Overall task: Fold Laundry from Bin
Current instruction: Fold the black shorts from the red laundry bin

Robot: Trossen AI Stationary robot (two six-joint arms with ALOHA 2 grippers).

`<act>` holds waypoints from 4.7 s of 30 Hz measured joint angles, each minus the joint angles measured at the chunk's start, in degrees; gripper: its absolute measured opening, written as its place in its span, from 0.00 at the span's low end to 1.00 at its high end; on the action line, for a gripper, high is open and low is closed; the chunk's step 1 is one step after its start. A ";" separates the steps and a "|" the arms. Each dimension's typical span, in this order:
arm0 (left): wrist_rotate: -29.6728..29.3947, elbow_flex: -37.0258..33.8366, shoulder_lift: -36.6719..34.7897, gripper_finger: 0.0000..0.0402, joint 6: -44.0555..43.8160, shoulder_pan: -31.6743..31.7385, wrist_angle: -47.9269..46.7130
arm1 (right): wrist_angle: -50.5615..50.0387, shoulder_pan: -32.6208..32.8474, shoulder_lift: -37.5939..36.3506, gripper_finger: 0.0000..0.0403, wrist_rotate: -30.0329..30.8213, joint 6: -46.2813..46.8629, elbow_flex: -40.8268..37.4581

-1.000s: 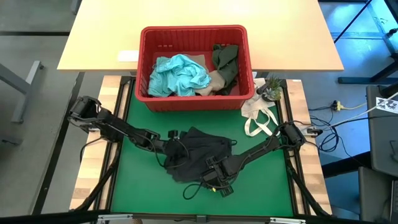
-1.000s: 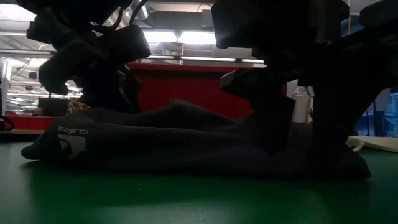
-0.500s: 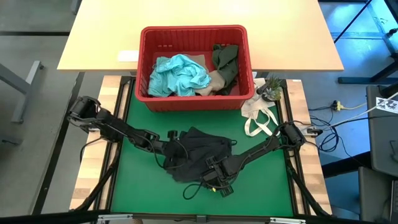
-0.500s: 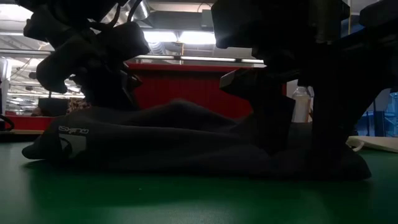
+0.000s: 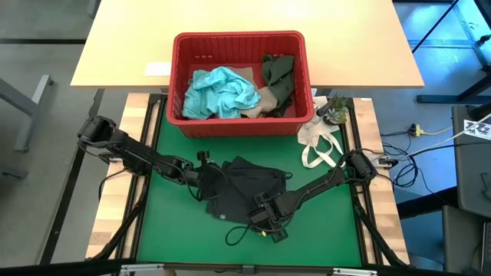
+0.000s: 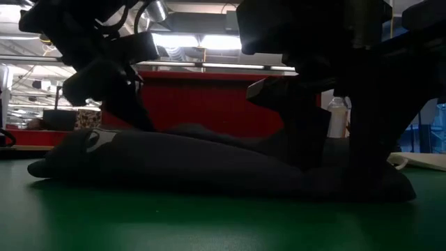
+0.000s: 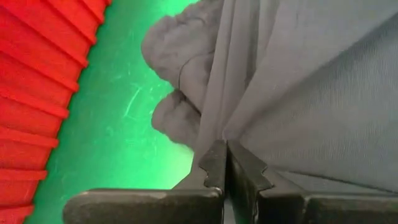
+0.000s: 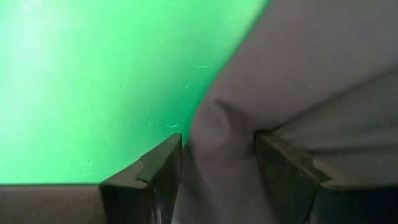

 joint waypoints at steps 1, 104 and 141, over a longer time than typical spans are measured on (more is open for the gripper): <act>0.00 0.00 0.00 0.00 0.02 -0.02 -0.43 | 0.03 0.00 0.00 0.51 0.00 0.64 -0.01; -13.07 -0.02 0.07 0.03 -2.82 4.44 -1.59 | -31.77 -26.69 -12.02 0.20 26.32 6.56 -2.15; -14.58 9.69 0.04 0.42 -2.23 3.95 -15.60 | -43.88 -26.58 -17.57 0.64 37.75 14.78 -2.13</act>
